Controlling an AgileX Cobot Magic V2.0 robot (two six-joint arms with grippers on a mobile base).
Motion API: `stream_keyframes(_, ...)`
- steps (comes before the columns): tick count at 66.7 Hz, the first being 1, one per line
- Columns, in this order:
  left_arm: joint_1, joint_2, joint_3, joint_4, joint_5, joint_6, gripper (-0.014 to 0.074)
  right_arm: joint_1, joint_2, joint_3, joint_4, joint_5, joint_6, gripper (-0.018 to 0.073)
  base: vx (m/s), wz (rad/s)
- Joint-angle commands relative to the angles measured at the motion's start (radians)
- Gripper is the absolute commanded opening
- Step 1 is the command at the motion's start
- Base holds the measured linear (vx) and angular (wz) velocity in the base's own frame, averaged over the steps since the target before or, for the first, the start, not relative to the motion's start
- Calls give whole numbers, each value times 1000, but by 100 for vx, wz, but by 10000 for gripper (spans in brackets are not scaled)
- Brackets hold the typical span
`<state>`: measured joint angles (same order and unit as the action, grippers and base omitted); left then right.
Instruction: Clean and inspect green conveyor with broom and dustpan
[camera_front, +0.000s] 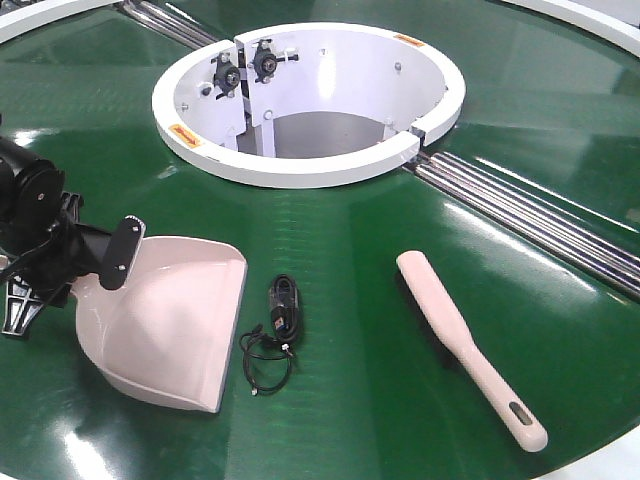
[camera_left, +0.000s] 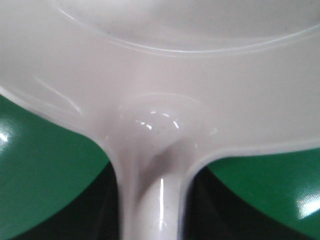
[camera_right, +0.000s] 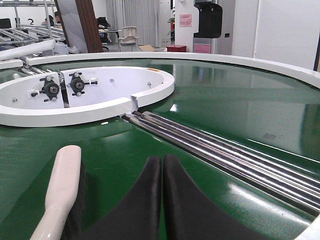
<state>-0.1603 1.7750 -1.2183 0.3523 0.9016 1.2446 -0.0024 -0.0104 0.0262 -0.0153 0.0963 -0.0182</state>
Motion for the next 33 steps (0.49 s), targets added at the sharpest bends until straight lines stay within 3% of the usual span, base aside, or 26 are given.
stream_keyframes(1, -7, -44, -29, 5, -12, -13, -7, -7, -18, 13, -3, -74, -1, -10, 0, 0)
stream_keyframes(33, -7, -44, -29, 5, -12, -13, -7, -7, -18, 13, -3, -74, -1, -10, 0, 0)
